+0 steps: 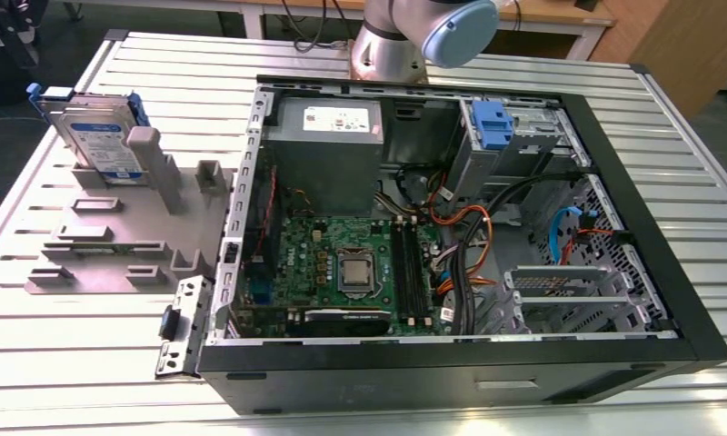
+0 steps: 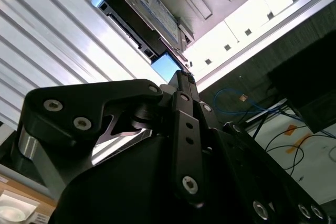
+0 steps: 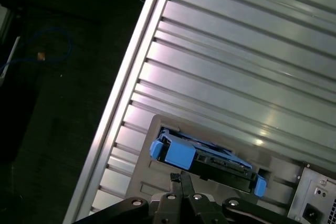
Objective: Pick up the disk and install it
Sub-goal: 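Pick up the disk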
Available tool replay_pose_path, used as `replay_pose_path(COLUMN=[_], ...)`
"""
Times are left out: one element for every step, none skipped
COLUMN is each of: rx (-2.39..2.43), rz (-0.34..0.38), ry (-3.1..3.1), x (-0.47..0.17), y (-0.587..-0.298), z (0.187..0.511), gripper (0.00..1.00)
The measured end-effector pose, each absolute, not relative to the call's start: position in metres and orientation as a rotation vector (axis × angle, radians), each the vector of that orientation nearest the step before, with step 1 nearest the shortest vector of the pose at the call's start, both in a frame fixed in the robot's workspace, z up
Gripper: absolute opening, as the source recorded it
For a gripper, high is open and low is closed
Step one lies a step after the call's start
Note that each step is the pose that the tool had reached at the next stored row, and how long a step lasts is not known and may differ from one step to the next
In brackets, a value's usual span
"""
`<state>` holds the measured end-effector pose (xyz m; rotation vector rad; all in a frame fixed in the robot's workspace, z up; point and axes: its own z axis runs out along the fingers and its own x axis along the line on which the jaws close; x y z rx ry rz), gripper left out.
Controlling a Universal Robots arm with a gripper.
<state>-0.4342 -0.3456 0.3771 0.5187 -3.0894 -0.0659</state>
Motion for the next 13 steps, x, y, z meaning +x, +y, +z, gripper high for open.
replay_pose_path(rx=[0.524,0.529,0.534,0.54,0.544,0.549,0.554,0.56,0.565,0.57,0.575,0.582,0.59], rz=[-0.066,-0.066,-0.066,-0.066,-0.066,-0.066,-0.066,-0.066,-0.066,-0.066,-0.066,-0.066,-0.066], ry=[-3.088,-3.087,-3.086,-3.086,-3.085,-3.084,-3.083,-3.082,-3.081,-3.08,-3.079,-3.077,-3.076], x=[-0.4342,-0.4342,-0.4342,-0.4342,-0.4342,-0.4342,-0.4342,-0.4342,-0.4342,-0.4342,-0.4342,-0.4342,-0.4342], y=[-0.3456,-0.3456,-0.3456,-0.3456,-0.3456,-0.3456,-0.3456,-0.3456,-0.3456,-0.3457,-0.3456,-0.3456,-0.3456], z=[0.3771,0.3771,0.3771,0.3771,0.3771,0.3771,0.3771,0.3771,0.3771,0.3771,0.3771,0.3771,0.3771], gripper=[0.11,0.11,0.11,0.11,0.11,0.11,0.11,0.11,0.11,0.11,0.11,0.11,0.11])
